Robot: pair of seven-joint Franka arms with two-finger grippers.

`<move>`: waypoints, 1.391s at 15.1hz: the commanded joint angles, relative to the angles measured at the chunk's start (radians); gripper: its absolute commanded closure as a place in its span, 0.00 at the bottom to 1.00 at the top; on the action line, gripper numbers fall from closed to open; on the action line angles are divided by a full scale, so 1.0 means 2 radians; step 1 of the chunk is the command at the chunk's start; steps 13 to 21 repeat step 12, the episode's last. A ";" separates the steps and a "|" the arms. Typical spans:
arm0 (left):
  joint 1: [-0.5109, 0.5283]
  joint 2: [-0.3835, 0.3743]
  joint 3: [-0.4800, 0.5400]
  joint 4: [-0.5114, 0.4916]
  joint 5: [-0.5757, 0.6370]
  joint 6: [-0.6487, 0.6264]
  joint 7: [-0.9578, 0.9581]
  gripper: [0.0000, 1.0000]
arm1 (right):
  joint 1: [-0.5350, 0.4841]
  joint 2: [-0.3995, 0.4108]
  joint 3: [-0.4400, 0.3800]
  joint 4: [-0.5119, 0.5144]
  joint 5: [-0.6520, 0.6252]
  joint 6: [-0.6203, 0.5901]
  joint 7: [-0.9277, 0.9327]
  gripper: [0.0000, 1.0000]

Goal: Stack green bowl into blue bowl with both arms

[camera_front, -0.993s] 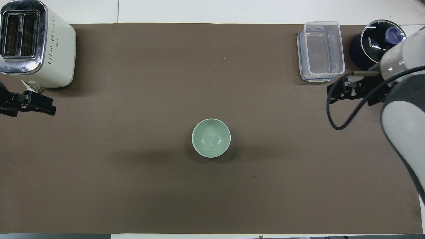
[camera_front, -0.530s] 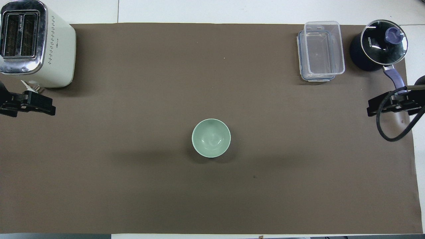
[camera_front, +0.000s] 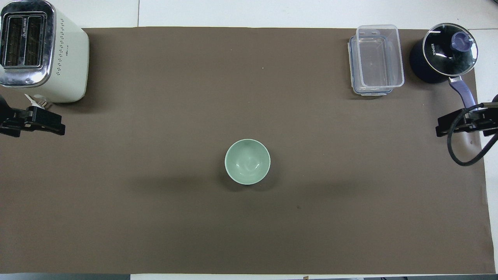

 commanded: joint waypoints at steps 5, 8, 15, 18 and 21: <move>0.004 -0.006 -0.005 -0.005 0.009 0.002 0.000 0.00 | -0.019 -0.007 0.004 -0.002 -0.001 0.006 -0.023 0.00; 0.005 -0.006 -0.005 -0.005 0.009 0.002 0.000 0.00 | -0.021 -0.007 0.004 -0.001 -0.006 0.004 -0.024 0.00; 0.004 -0.006 -0.005 -0.004 0.009 0.002 0.000 0.00 | -0.028 -0.008 0.004 -0.002 -0.007 0.007 -0.024 0.00; 0.004 -0.006 -0.005 -0.004 0.009 0.002 0.000 0.00 | -0.028 -0.008 0.004 -0.002 -0.007 0.007 -0.024 0.00; 0.004 -0.006 -0.005 -0.004 0.009 0.002 0.000 0.00 | -0.028 -0.008 0.004 -0.002 -0.007 0.007 -0.024 0.00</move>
